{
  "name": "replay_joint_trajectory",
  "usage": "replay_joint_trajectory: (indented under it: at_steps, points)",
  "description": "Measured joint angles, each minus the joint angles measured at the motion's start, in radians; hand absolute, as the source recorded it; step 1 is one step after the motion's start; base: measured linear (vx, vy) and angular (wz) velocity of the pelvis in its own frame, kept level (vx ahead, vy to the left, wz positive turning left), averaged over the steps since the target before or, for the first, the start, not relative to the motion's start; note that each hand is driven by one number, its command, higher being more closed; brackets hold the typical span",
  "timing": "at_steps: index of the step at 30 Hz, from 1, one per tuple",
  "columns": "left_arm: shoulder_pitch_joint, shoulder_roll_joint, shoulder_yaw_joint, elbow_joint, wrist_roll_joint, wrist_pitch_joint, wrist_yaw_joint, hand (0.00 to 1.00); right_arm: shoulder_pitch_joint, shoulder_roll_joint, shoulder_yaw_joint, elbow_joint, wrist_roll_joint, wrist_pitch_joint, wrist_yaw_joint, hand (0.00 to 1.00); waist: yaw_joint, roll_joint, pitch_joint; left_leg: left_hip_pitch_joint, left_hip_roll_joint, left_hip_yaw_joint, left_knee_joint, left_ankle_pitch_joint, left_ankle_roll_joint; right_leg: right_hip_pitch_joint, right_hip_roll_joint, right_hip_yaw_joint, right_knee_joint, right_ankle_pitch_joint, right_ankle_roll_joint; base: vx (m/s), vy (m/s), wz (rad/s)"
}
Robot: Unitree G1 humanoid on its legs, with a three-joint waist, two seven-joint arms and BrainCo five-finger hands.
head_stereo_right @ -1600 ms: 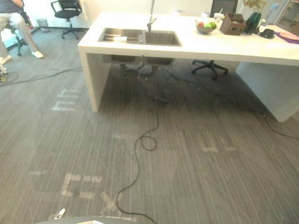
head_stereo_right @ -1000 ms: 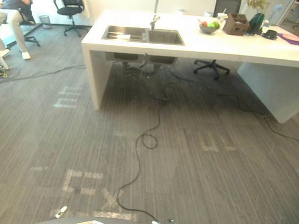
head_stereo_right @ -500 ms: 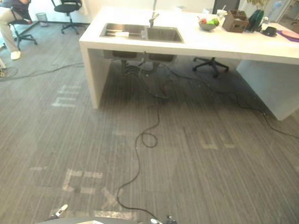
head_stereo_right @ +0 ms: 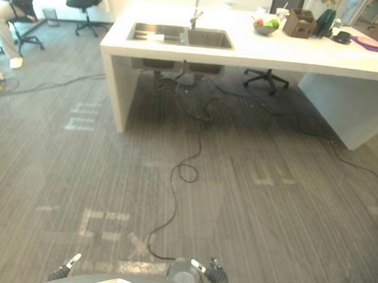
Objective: Walk over to the sink, pick up the cup, carry it to the dishwasher, place the cup inside the dishwasher, then close the dishwasher door
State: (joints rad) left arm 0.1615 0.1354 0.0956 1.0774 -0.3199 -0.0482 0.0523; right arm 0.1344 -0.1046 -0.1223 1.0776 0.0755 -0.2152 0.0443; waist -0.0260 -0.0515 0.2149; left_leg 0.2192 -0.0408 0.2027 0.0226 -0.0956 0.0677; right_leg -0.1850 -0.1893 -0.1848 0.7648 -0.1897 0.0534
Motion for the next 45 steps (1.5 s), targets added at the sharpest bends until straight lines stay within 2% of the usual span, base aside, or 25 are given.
replay_joint_trajectory:
  at_steps: [4,7,10,11,13,14,15,16,17,18,21,23,24,26,27,28,30,34,37,38,39,40,41,42,45]
  points:
    - [-0.008,-0.014,0.04,0.002,-0.011,0.008,0.008,0.0,0.005,0.008,-0.028,-0.004,0.011,-0.015,0.013,0.0,-0.004,0.015,0.012,0.001,0.065,-0.008,0.058,-0.058,-0.035,-0.038,0.016,-0.068,-0.232,0.013,0.008,0.22,-0.066,-0.01]
    - [-0.021,-0.027,0.063,0.001,-0.006,0.01,0.006,0.0,0.045,0.014,-0.049,-0.043,0.033,-0.015,0.021,0.0,-0.004,0.038,0.036,-0.021,0.137,-0.018,0.195,-0.18,-0.092,-0.065,0.07,0.008,-0.49,0.135,0.024,0.33,-0.189,-0.06]
    - [-0.023,-0.036,0.092,0.0,-0.001,0.021,0.007,0.0,0.079,0.019,-0.05,-0.054,0.038,0.022,0.042,0.0,-0.009,0.039,0.046,-0.001,0.149,-0.069,0.304,-0.293,-0.121,-0.051,0.038,0.041,-0.421,0.132,0.01,0.43,-0.346,0.38]
    - [-0.021,-0.049,0.102,-0.006,-0.001,0.022,0.009,0.0,0.101,0.02,-0.055,-0.054,0.04,0.043,0.05,0.0,-0.008,0.053,0.045,0.028,0.167,-0.085,0.32,-0.336,-0.14,-0.049,0.034,0.032,-0.345,0.156,0.01,0.56,-0.403,0.53]
    - [-0.006,-0.091,0.121,-0.015,-0.001,0.017,0.008,0.0,0.121,-0.015,-0.079,-0.061,0.035,0.064,0.071,0.0,-0.015,0.102,0.007,0.022,0.216,-0.126,0.41,-0.353,-0.146,-0.075,0.066,-0.017,-0.245,0.061,-0.016,0.59,-0.329,0.39]
    - [-0.009,-0.127,0.152,-0.037,-0.001,0.013,0.006,0.0,0.109,-0.039,-0.095,-0.061,0.035,0.074,0.083,0.0,-0.012,0.144,-0.002,-0.06,0.23,-0.153,0.661,-0.298,-0.133,-0.08,0.093,-0.029,-0.216,0.016,-0.042,0.66,-0.242,0.21]
    - [-0.012,-0.161,0.203,-0.046,0.002,0.009,0.007,0.0,0.096,-0.043,-0.124,-0.061,0.034,0.073,0.089,0.0,-0.03,0.17,-0.013,-0.106,0.262,-0.146,0.769,-0.187,-0.124,-0.048,0.118,-0.063,-0.22,-0.019,-0.056,0.78,-0.308,0.29]
    - [-0.015,-0.173,0.23,-0.049,0.006,0.004,0.006,0.0,0.092,-0.042,-0.129,-0.061,0.034,0.072,0.095,0.0,-0.039,0.171,-0.013,-0.121,0.281,-0.145,0.81,-0.121,-0.137,-0.016,0.127,-0.078,-0.232,-0.037,-0.059,0.77,-0.299,0.43]
    - [-0.018,-0.184,0.26,-0.058,0.017,-0.007,0.007,0.0,0.091,-0.044,-0.124,-0.06,0.034,0.072,0.108,0.0,-0.032,0.166,-0.01,-0.157,0.328,-0.122,0.912,0.068,-0.127,0.078,0.159,-0.086,-0.299,-0.052,-0.067,0.73,-0.278,0.34]
    - [-0.019,-0.181,0.262,-0.078,0.031,-0.027,0.009,0.0,0.093,-0.043,-0.12,-0.06,0.034,0.071,0.12,0.0,-0.026,0.156,-0.003,-0.22,0.357,-0.12,1.045,0.086,-0.132,0.186,0.191,-0.095,-0.394,-0.047,-0.077,0.59,-0.205,0.17]
    - [-0.026,-0.161,0.214,-0.157,0.064,-0.085,0.029,0.0,0.051,-0.036,-0.081,-0.059,0.038,0.062,0.132,0.0,0.018,0.09,0.012,-0.382,0.287,-0.039,1.084,-0.12,-0.13,0.378,0.199,-0.054,-0.575,-0.011,-0.074,0.52,-0.141,-0.38]
    - [-0.032,-0.152,0.172,-0.192,0.081,-0.113,0.047,0.0,0.01,-0.028,-0.078,-0.062,0.037,0.044,0.14,0.0,0.033,0.07,0.022,-0.459,0.256,0.039,0.951,-0.176,-0.104,0.43,0.185,-0.027,-0.622,-0.008,-0.07,0.54,-0.043,-0.67]
    - [-0.047,-0.15,0.123,-0.222,0.125,-0.143,0.074,0.0,-0.015,-0.022,-0.077,-0.076,0.035,0.025,0.154,0.0,0.037,0.065,0.032,-0.507,0.221,0.105,0.712,-0.157,-0.092,0.476,0.172,-0.006,-0.648,-0.01,-0.067,0.65,0.058,-0.64]
    - [-0.044,-0.148,0.062,-0.255,0.173,-0.173,0.111,0.0,-0.02,-0.018,-0.075,-0.082,0.034,0.005,0.159,0.0,0.046,0.069,0.032,-0.502,0.173,0.127,0.365,-0.028,-0.082,0.513,0.159,0.02,-0.655,-0.034,-0.046,0.54,0.107,-0.62]
    - [-0.035,-0.148,0.003,-0.295,0.21,-0.203,0.147,0.0,-0.02,-0.025,-0.065,-0.083,0.033,-0.008,0.163,0.0,0.056,0.094,0.033,-0.492,0.165,0.116,0.162,0.081,-0.072,0.552,0.175,0.057,-0.665,-0.083,-0.039,0.53,0.197,-0.62]
    - [-0.037,-0.139,-0.055,-0.329,0.239,-0.226,0.182,0.0,-0.026,-0.027,-0.037,-0.079,0.033,-0.006,0.156,0.0,0.059,0.084,0.031,-0.508,0.151,0.104,0.208,0.202,-0.02,0.581,0.163,0.098,-0.676,-0.14,-0.046,0.62,0.252,-0.38]
    - [-0.098,-0.125,-0.145,-0.412,0.295,-0.247,0.238,0.0,-0.046,-0.014,-0.006,-0.077,0.023,-0.005,0.145,0.0,0.034,0.049,0.043,-0.554,0.117,0.121,0.278,0.175,0.005,0.574,0.14,0.137,-0.662,-0.142,-0.074,0.45,0.271,0.53]
    - [-0.122,-0.12,-0.263,-0.806,0.454,-0.245,0.273,0.0,-0.087,-0.023,0.001,-0.032,0.006,0.038,0.118,0.0,0.04,0.044,0.049,-0.553,0.043,0.131,0.321,0.103,0.079,0.514,0.071,0.16,-0.486,-0.119,-0.058,0.38,0.23,0.35]
    - [-0.16,-0.073,-0.292,-1.014,0.566,-0.245,0.273,0.0,-0.053,-0.028,-0.019,-0.004,0.008,0.063,0.118,0.0,0.04,0.042,0.014,-0.494,-0.014,0.131,0.345,0.012,0.087,0.416,0.012,0.148,-0.176,-0.005,0.121,0.43,0.17,0.21]
    - [-0.181,-0.047,-0.314,-1.077,0.608,-0.242,0.268,0.0,-0.034,-0.03,-0.027,0.005,0.007,0.07,0.118,0.0,0.039,0.039,0.011,-0.442,-0.031,0.123,0.338,-0.019,0.09,0.35,-0.014,0.151,0.012,0.133,0.201,0.53,0.195,0.14]
    - [-0.196,-0.019,-0.336,-1.13,0.642,-0.228,0.264,0.0,-0.013,-0.029,-0.043,0.013,0.009,0.067,0.119,0.0,0.042,0.027,0.008,-0.378,-0.056,0.118,0.312,-0.036,0.086,0.26,-0.06,0.13,0.237,0.181,0.19,0.51,0.186,0.05]
    - [-0.198,-0.014,-0.344,-1.152,0.659,-0.222,0.263,0.0,-0.004,-0.025,-0.054,0.008,0.008,0.058,0.117,0.0,0.038,0.024,0.005,-0.332,-0.068,0.117,0.283,-0.04,0.085,0.215,-0.091,0.1,0.335,0.179,0.155,0.39,0.147,-0.08]
    - [-0.203,-0.015,-0.369,-1.179,0.691,-0.205,0.264,0.0,0.01,-0.026,-0.057,0.002,0.007,0.049,0.119,0.0,0.023,0.033,0.004,-0.24,-0.082,0.104,0.217,-0.039,0.083,0.15,-0.128,0.031,0.45,0.146,0.047,0.36,0.134,-0.08]
    - [-0.22,-0.009,-0.409,-1.19,0.732,-0.185,0.27,0.0,0.022,-0.028,-0.057,-0.002,0.005,0.041,0.119,0.0,0.008,0.046,0.0,-0.163,-0.079,0.095,0.156,-0.037,0.077,0.088,-0.126,-0.017,0.478,0.099,-0.02,0.36,0.121,-0.04]
    - [-0.298,0.028,-0.473,-1.188,0.806,-0.146,0.269,0.0,0.031,-0.02,-0.058,-0.001,0.001,0.036,0.118,0.0,-0.038,0.048,-0.005,-0.051,-0.07,0.084,0.095,-0.037,0.07,-0.035,-0.097,-0.095,0.279,-0.004,-0.021,0.33,0.026,0.12]
